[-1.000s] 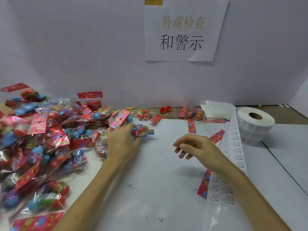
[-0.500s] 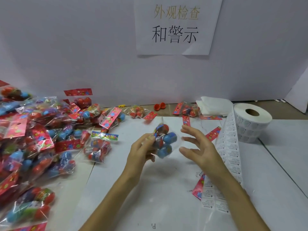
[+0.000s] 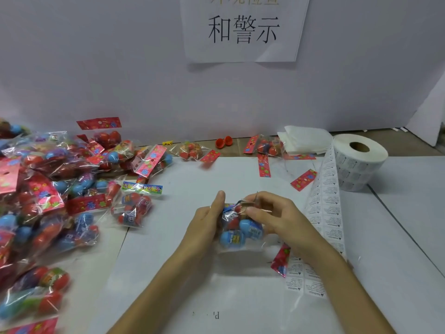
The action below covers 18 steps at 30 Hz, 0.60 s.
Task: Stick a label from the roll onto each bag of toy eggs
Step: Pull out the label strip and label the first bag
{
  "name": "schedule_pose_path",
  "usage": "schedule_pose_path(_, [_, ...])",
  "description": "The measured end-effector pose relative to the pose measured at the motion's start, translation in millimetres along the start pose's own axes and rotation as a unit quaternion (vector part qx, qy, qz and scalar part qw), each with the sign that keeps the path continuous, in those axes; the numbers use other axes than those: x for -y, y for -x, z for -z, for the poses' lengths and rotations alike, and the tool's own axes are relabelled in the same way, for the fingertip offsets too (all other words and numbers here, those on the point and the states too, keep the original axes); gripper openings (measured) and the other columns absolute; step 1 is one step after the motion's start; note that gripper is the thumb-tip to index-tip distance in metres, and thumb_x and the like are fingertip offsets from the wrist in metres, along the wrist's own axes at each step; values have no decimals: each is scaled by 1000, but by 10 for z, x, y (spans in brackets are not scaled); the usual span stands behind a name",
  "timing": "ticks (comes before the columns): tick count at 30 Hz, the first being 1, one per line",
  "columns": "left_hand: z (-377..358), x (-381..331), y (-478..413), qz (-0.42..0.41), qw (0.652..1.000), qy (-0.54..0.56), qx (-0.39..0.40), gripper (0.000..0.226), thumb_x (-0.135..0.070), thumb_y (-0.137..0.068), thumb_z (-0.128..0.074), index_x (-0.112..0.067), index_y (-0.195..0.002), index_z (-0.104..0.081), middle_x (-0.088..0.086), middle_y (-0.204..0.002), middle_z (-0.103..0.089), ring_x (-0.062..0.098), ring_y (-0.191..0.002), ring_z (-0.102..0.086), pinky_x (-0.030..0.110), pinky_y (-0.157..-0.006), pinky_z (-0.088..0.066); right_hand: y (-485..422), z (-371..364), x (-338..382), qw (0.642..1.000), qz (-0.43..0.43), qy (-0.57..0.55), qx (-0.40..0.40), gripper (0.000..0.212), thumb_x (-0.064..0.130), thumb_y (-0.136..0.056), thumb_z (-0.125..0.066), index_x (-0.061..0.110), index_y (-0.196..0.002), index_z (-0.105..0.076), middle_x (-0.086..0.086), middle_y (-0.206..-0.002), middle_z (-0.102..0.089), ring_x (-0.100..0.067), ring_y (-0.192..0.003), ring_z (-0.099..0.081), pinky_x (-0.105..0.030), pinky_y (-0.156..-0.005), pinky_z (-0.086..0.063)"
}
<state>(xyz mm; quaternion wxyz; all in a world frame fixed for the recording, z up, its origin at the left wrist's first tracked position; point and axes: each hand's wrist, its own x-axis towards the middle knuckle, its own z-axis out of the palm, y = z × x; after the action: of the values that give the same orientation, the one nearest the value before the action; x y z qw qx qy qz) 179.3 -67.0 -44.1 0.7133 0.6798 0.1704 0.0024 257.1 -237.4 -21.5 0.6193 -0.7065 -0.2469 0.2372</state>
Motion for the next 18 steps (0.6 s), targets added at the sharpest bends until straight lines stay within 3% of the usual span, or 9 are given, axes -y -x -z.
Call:
schedule_pose_path(3, [5, 10, 21, -11, 999, 32, 34, 63, -72, -76, -73, -19, -109, -79, 13, -111, -77, 29, -105, -74, 45, -95, -59, 2, -10, 15, 1000, 11, 0, -25, 4, 19, -95, -69, 18, -97, -72, -14, -102, -70, -25, -93, -74, -53, -71, -60])
schedule_pose_path(6, [38, 37, 39, -34, 998, 9, 56, 66, -46, -72, -82, -21, -130, -64, 8, -118, -76, 27, -109, -73, 43, -92, -60, 1, 9, 25, 998, 7, -19, -58, 18, 17, -95, -69, 30, -82, -73, -10, -96, -71, -18, -87, -72, -59, -78, -60])
schedule_pose_path(8, [48, 44, 47, -45, 997, -8, 69, 59, -34, -77, -81, -24, -131, -61, 5, -115, -77, 26, -108, -73, 42, -89, -60, -3, 25, 15, 997, -2, -29, -65, 19, 18, -95, -68, 31, -81, -72, -8, -93, -71, -17, -87, -71, -60, -82, -59])
schedule_pose_path(11, [39, 56, 46, -54, 997, 8, 56, 60, -29, -75, -82, -22, -131, -63, 6, -117, -76, 27, -110, -72, 42, -93, -59, -11, 18, -5, 998, -10, -41, -54, 9, 17, -93, -71, 21, -101, -72, -4, -92, -74, -20, -91, -73, -55, -86, -59])
schedule_pose_path(13, [22, 73, 42, -62, 997, 26, 41, 64, -32, -69, -85, -21, -128, -65, 9, -117, -75, 29, -110, -73, 48, -94, -59, -5, 2, -15, 998, -10, -48, -35, 21, 16, -91, -75, 17, -111, -69, -9, -101, -76, -27, -98, -74, -47, -88, -60])
schedule_pose_path(18, [33, 88, 32, -83, 996, 17, 24, 59, -32, -63, -85, -23, -119, -70, 7, -113, -76, 27, -106, -74, 49, -91, -61, -12, -11, -54, 999, -26, -18, -32, 25, 7, -88, -74, 18, -110, -69, -10, -100, -76, -36, -98, -71, -48, -91, -57])
